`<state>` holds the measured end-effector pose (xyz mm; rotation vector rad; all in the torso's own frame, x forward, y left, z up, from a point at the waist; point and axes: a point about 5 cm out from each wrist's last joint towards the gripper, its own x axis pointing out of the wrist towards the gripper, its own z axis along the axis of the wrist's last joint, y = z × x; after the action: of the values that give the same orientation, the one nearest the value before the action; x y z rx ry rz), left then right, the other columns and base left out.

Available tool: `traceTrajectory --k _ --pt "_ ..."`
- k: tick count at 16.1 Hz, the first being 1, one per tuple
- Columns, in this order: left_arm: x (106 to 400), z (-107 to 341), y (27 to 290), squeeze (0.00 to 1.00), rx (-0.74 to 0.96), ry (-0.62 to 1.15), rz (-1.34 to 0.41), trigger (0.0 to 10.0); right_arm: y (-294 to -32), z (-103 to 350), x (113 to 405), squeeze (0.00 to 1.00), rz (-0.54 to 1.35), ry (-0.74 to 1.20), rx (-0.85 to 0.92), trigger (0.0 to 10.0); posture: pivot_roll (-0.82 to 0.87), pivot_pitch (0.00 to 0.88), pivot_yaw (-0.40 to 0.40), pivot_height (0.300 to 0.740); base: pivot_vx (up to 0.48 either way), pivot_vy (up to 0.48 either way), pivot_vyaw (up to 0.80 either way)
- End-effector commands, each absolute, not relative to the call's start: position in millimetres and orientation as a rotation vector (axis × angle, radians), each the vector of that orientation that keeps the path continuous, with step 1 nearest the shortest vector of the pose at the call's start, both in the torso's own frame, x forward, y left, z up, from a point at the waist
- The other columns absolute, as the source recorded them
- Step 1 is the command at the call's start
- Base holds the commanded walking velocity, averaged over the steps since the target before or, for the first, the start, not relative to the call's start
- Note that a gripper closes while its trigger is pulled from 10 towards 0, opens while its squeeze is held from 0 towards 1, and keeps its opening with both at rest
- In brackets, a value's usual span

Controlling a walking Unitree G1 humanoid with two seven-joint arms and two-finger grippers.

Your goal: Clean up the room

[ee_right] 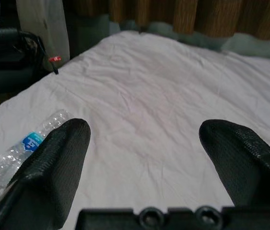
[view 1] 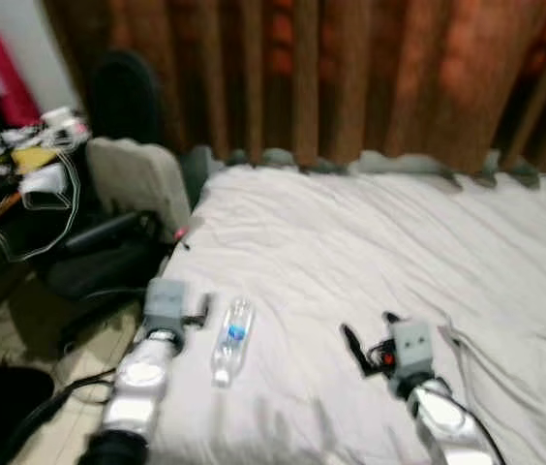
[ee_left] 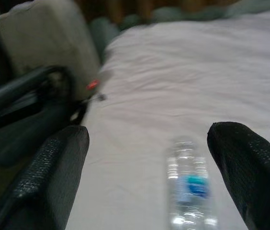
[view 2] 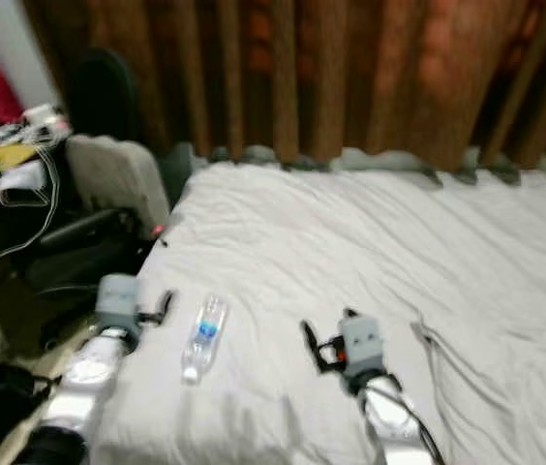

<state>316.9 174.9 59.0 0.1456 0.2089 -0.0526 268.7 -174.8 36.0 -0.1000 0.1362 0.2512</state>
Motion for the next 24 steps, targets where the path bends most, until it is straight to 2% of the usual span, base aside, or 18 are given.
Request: traceTrajectory --k 1,2,4,5,6,7,8,9,11,14,15,17,23,24 --pt "321 57 172 0.00 0.170 0.229 -0.051 10.0 -185 38 259 0.00 0.244 0.142 -0.112 10.0 -0.05 0.089 0.004 0.740 0.469 0.000 0.00" --pt "325 53 174 0.00 0.203 0.270 -0.050 10.0 -186 38 251 0.00 0.251 0.154 -0.111 10.0 -0.06 0.146 -0.005 0.740 0.000 0.000 0.00" --pt "334 48 179 0.00 0.228 0.357 -0.037 10.0 -194 49 208 0.00 0.243 0.182 -0.112 10.0 -0.14 0.363 -0.045 0.740 0.000 0.000 0.00" --pt "341 52 184 0.00 0.248 0.380 -0.004 10.0 -195 58 184 0.00 0.246 0.197 -0.126 10.0 -0.21 0.501 -0.067 0.740 0.000 0.000 0.00" --pt "343 53 186 0.00 0.256 0.388 0.011 10.0 -194 60 175 0.00 0.251 0.205 -0.131 10.0 -0.21 0.501 -0.067 0.740 0.000 0.000 0.00" --pt "352 66 192 0.00 0.298 0.356 0.047 10.0 -187 74 155 0.00 0.274 0.212 -0.131 10.0 -0.28 0.602 -0.095 0.740 0.000 0.000 0.00" --pt "356 72 193 0.00 0.323 0.337 0.053 10.0 -184 80 148 0.00 0.282 0.215 -0.124 10.0 -0.29 0.615 -0.097 0.740 0.000 0.000 0.00" --pt "366 90 197 0.00 0.351 0.262 0.085 10.0 -174 94 127 0.00 0.322 0.229 -0.106 10.0 -0.32 0.646 -0.104 0.740 0.000 0.000 0.00" --pt "373 106 196 0.00 0.439 0.176 0.083 10.0 -172 94 112 0.00 0.314 0.283 -0.082 10.0 -0.33 0.662 -0.103 0.740 0.000 0.000 0.00" --pt "372 103 192 0.00 0.307 0.179 0.079 10.0 -170 98 101 0.00 0.299 0.330 -0.074 10.0 -0.33 0.665 -0.104 0.740 0.000 0.000 0.00" --pt "369 93 185 0.00 0.156 0.221 0.045 10.0 -168 101 98 0.00 0.303 0.349 -0.071 10.0 -0.33 0.656 -0.106 0.740 0.000 0.000 0.00" --pt "366 87 182 0.00 0.090 0.248 0.044 10.0 -167 102 96 0.00 0.304 0.358 -0.069 10.0 -0.33 0.654 -0.107 0.740 0.000 0.000 0.00" --pt "357 70 184 0.00 0.061 0.339 0.086 10.0 -170 106 91 0.00 0.307 0.383 -0.079 10.0 -0.37 0.650 -0.129 0.740 0.000 0.000 0.00" --pt "356 68 184 0.00 0.097 0.349 0.085 10.0 -171 106 90 0.00 0.306 0.388 -0.082 10.0 -0.39 0.653 -0.136 0.740 0.000 0.000 0.00"
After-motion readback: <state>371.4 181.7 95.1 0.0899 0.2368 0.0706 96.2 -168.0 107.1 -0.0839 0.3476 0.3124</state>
